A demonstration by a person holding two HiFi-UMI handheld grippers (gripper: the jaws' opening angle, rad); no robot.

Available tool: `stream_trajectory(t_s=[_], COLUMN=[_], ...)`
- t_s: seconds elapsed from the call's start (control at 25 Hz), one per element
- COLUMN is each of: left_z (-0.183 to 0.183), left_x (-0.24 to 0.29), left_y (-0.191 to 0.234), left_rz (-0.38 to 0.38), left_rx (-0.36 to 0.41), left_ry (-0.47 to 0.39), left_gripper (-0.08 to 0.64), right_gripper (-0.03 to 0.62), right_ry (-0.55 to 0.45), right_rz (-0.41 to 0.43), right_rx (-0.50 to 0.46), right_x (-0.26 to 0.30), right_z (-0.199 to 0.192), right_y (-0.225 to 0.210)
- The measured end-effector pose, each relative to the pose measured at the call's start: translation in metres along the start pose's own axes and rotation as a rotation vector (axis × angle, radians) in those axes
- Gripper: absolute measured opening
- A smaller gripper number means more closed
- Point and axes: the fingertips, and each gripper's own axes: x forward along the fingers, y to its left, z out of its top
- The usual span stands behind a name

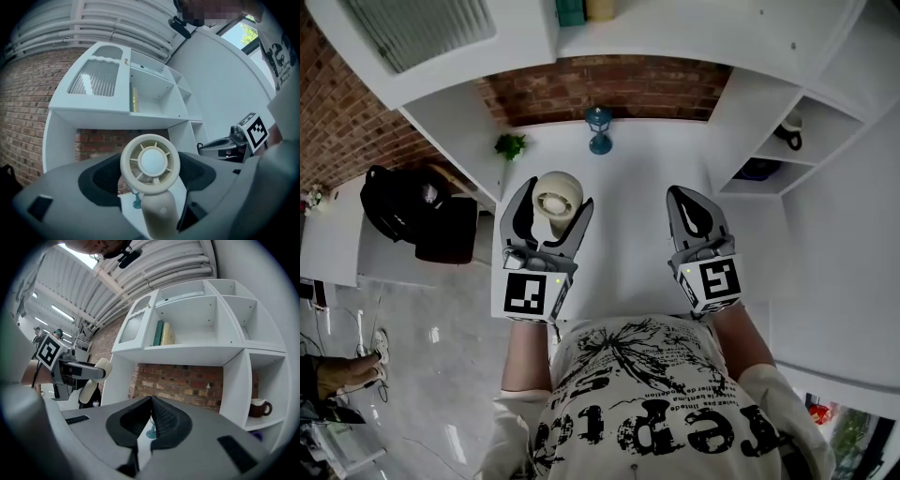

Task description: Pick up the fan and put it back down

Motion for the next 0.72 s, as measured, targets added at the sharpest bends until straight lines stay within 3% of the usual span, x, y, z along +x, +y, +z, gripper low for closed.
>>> stream_trajectory(t_s=[0.32, 0.72], left_z=[-0.084, -0.185], left_x=[0.028, 0.044], left_y=[-0.01, -0.023], left_rz=[-0.094, -0.139], left_rx=[-0.064, -0.151], left_ry=[0.201, 0.422], left_gripper=[0.373, 0.373], right_gripper=[0.015, 0.015], right_ry=[0.079, 0.202], right_rz=[0.01, 0.013], right_rx=[0.009, 0.071], right_x=[0.015, 0.027], right_z=[-0.026, -0.086], right_y=[0.008, 0.007])
